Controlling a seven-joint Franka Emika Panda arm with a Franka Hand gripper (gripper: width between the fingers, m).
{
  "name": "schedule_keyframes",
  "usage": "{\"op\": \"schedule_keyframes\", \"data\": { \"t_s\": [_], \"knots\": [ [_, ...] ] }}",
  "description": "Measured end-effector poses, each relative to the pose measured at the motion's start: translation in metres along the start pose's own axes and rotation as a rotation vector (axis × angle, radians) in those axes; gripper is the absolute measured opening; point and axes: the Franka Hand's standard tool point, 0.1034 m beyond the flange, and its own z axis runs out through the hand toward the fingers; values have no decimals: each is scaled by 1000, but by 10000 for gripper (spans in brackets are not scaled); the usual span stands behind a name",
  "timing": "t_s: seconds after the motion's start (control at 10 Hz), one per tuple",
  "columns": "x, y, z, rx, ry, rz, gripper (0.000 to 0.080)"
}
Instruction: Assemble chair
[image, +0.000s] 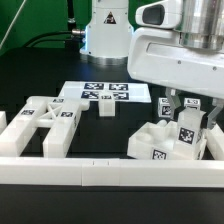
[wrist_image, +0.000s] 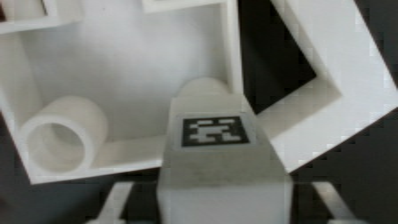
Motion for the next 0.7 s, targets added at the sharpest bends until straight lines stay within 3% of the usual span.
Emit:
{"op": "schedule_keyframes", "data": {
  "t_s": [0.1,0.2,0.3,0.4,0.6,0.7],
  "knots": [
    [-1,0,1,1,0,2,355],
    [-1,-1,0,1,-1,-7,519],
    [1,-1,-5,6,2,-108,519],
    [5,5,-16,23,2,-205,622],
    [8,33,-35,70,51,-330,641],
    [4,45,-38,66,43,-315,648]
  ]
}}
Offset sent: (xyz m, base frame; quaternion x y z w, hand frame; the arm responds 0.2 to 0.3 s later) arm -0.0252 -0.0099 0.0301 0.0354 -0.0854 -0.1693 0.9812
